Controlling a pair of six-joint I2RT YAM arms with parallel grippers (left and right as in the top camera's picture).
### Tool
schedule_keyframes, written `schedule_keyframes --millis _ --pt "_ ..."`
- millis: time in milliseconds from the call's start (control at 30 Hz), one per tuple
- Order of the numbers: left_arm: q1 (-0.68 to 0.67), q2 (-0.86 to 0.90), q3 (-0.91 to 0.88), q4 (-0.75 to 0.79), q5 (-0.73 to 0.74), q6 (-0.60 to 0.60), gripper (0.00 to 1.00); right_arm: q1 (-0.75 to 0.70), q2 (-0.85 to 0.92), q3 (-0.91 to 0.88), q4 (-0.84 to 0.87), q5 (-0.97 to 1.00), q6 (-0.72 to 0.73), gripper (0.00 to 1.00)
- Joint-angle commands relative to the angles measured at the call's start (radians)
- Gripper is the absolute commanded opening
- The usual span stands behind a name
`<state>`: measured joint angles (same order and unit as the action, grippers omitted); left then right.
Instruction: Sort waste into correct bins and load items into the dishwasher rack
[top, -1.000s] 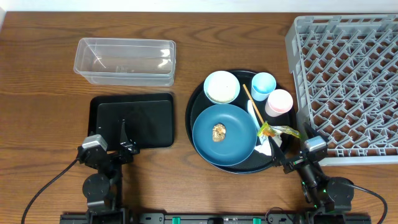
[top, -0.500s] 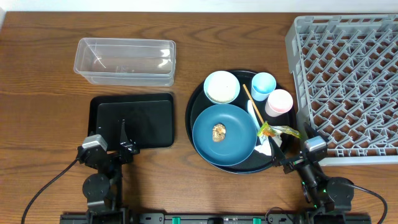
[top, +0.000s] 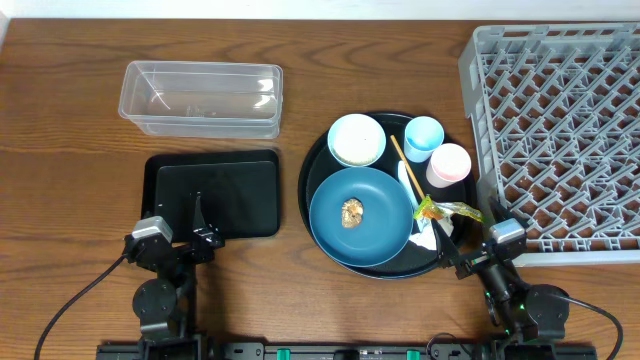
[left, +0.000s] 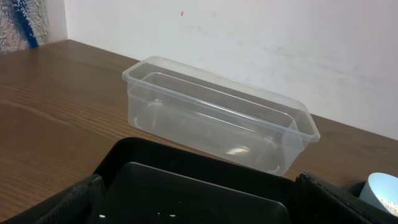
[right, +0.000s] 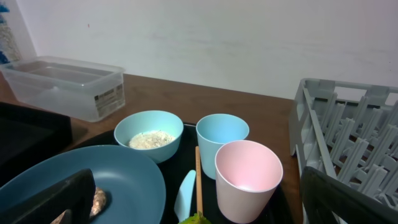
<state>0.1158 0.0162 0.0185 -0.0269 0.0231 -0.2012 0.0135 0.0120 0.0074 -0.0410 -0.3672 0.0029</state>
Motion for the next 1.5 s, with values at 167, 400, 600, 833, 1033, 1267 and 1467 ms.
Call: schedule_keyframes --millis 167,400,600,833,1033,1267,1467 --pt "-0.003 0.002 -0.014 -0.043 -0.015 0.021 0.98 -0.007 -0.005 -0.002 -0.004 -0.003 -0.011 0.99" --pt "-0.003 0.002 -0.014 -0.043 -0.015 0.021 0.98 -0.007 -0.005 -0.002 -0.004 -0.003 -0.011 0.99" --pt "-0.003 0.002 -0.014 -0.043 -0.015 0.021 0.98 -0.007 -0.005 -0.002 -0.005 0.022 -0.024 0.99" --pt "-0.003 0.002 -0.014 -0.043 -0.015 0.021 0.98 -0.007 -0.005 -0.002 -0.005 0.071 -0.045 0.99" --pt "-0.004 0.002 -0.014 -0.043 -0.015 0.021 0.98 -0.006 -0.005 -0.002 0.050 0.032 -0.003 0.99" --pt "-0.004 0.002 -0.014 -0.043 -0.015 0.021 0.98 -0.006 -0.005 -0.002 0.094 -0.516 0.586 0.99" --pt "-0.004 0.002 -0.014 -0.043 -0.015 0.021 0.98 -0.006 -0.005 -0.002 0.148 -0.511 0.885 0.99"
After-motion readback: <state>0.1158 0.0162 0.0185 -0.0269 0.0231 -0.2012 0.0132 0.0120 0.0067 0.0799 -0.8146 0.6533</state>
